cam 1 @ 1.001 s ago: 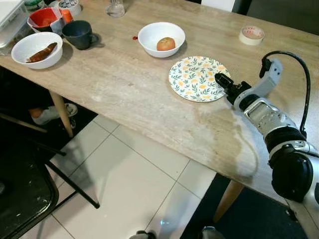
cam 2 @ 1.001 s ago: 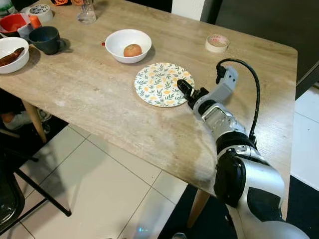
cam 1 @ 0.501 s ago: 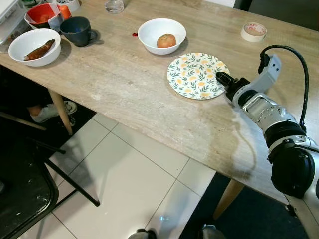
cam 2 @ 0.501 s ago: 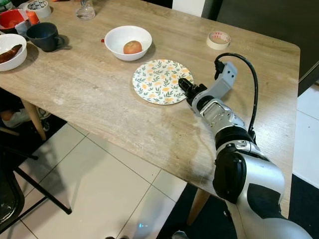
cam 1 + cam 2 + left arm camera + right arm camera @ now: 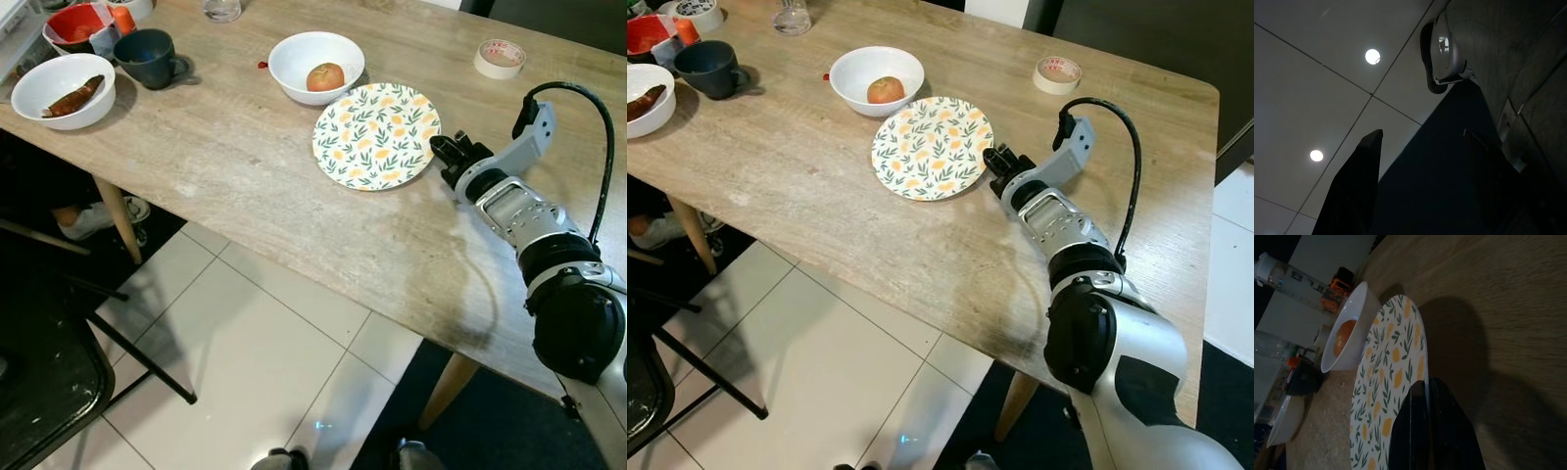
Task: Restocking fridge
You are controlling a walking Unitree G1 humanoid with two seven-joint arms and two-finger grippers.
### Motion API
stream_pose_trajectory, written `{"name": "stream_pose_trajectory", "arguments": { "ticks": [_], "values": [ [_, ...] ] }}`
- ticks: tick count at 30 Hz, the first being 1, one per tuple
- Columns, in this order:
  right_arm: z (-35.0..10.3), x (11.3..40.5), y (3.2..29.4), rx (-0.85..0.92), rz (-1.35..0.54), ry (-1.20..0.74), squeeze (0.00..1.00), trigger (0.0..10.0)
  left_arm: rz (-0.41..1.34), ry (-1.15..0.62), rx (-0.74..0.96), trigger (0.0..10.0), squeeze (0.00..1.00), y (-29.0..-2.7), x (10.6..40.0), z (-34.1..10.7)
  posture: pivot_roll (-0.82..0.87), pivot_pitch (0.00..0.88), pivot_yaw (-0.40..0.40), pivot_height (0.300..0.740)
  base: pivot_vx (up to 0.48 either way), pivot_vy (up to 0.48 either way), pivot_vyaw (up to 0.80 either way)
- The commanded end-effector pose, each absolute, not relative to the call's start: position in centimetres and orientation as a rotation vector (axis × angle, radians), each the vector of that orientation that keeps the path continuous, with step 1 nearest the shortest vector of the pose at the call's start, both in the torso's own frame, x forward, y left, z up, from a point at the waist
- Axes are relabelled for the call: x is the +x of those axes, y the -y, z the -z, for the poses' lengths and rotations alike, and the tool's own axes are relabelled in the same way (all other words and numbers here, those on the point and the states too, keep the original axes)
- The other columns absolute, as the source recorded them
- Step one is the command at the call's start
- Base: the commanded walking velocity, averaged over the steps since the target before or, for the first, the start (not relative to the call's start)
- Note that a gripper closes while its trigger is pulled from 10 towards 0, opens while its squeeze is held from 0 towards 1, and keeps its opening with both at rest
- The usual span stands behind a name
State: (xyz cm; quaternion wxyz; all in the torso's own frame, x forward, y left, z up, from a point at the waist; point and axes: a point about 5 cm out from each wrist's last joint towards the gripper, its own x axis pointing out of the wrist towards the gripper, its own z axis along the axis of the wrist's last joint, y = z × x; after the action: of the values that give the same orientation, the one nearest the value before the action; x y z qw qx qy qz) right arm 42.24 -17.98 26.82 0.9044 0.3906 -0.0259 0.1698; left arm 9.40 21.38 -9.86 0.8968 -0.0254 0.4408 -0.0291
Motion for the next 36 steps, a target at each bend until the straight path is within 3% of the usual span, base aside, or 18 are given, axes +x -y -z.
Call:
{"name": "stream_pose_trajectory", "arguments": {
  "ticks": [1,14,24,30,36],
  "values": [
    [-24.9,41.9,18.9,0.817,-0.317,0.003,0.00,0.0,0.079,-0.981,-0.069,10.0,0.00,-20.6,7.8,10.5,0.03,0.321,0.007,0.740,0.000,0.000,0.00],
    [-23.2,39.9,20.2,0.828,-0.684,0.108,0.00,0.0,0.024,-0.953,-0.085,10.0,0.00,-21.2,10.0,10.1,0.01,0.226,0.004,0.740,0.000,0.000,0.00],
    [-20.6,38.4,20.7,0.836,-0.792,0.083,0.00,0.0,-0.067,-0.881,-0.109,10.0,0.00,-23.1,12.3,9.1,0.00,0.176,0.008,0.740,0.000,0.000,0.00],
    [-19.7,37.0,20.2,0.881,-0.943,0.146,0.00,0.0,-0.158,-0.722,-0.195,10.0,0.00,-25.0,15.6,7.2,-0.01,0.146,0.010,0.740,0.000,0.000,0.00],
    [-19.2,36.8,20.5,0.902,-0.904,0.168,0.00,0.0,-0.162,-0.541,-0.309,10.0,0.00,-26.1,19.0,5.0,-0.01,0.136,0.012,0.740,0.000,0.000,0.00]
  ]
}}
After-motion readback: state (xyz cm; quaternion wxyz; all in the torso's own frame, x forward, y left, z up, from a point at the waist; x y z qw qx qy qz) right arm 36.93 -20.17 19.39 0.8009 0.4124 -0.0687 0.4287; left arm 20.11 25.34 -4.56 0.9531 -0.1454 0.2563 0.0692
